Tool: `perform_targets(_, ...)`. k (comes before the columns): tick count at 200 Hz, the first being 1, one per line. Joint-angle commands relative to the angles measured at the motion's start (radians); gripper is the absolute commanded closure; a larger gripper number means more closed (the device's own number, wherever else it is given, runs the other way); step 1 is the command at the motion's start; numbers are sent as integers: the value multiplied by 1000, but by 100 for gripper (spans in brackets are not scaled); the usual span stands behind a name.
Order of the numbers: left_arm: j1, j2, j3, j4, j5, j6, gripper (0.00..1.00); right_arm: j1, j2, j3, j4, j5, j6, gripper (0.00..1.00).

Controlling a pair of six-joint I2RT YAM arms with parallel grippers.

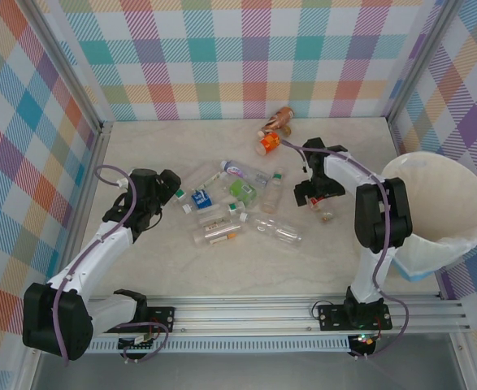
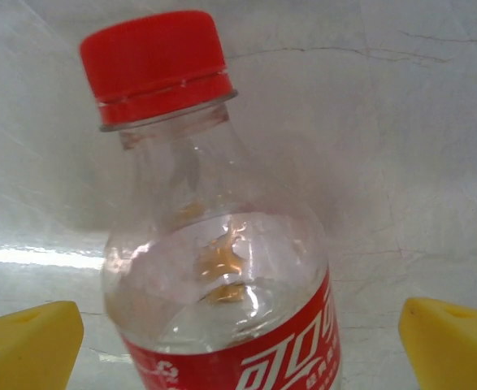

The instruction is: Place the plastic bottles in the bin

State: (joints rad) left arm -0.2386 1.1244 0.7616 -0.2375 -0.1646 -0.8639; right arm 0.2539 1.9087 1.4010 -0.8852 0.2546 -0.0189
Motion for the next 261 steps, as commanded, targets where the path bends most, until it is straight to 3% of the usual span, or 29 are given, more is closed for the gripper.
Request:
perform_targets(1,18,-11,-8,-29,5,8,0,-9,19,18,-2,-34,-53,1)
perform_targets(121,21,16,3,-28,44,7,0,-10,96,-30,85,-30,-92,4)
perform_targets(185,30,20,0,16,141,53,0,-9,-22,-114,145,-20,-26,27)
perform_targets(261,31,75,13,68,237,73,0,13,-293,-213,201,-70,76,41)
